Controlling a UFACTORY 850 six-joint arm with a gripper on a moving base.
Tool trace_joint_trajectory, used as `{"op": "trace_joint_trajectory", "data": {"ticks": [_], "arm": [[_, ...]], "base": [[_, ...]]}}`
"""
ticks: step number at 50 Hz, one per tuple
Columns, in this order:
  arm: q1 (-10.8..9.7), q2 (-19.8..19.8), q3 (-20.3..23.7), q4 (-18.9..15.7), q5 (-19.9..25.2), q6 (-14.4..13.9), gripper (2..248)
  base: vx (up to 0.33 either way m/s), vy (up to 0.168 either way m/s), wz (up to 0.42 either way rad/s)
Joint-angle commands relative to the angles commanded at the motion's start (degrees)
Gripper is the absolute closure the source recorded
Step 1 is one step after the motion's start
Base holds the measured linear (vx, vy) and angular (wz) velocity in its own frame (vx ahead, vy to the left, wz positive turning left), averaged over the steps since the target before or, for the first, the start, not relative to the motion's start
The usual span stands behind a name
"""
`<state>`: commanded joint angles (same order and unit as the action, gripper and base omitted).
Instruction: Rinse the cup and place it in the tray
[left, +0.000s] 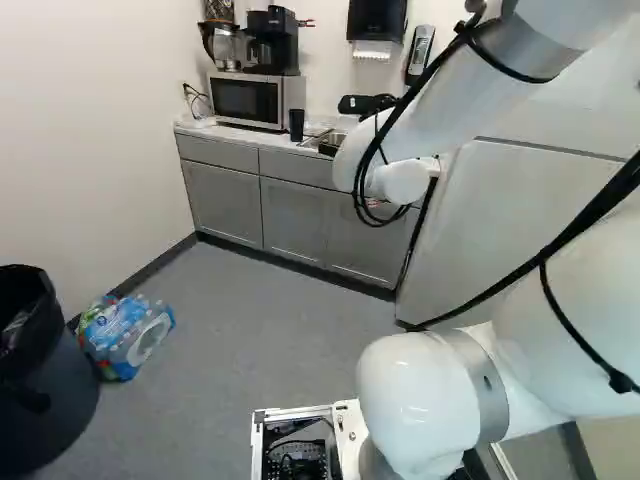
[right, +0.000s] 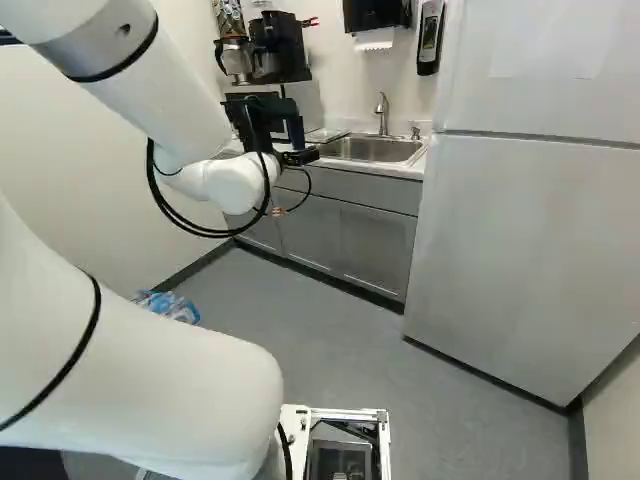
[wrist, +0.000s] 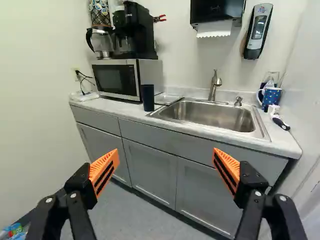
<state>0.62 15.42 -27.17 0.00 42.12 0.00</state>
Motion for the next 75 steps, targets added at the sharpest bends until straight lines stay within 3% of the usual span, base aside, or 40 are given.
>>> {"op": "trace_joint_trajectory", "data": {"ticks": [75], "arm": [[-0.04, -0.85, -9.97, 0.0, -7.61, 0.0, 3]], "base": [[0.0, 0.0, 0.0]]}}
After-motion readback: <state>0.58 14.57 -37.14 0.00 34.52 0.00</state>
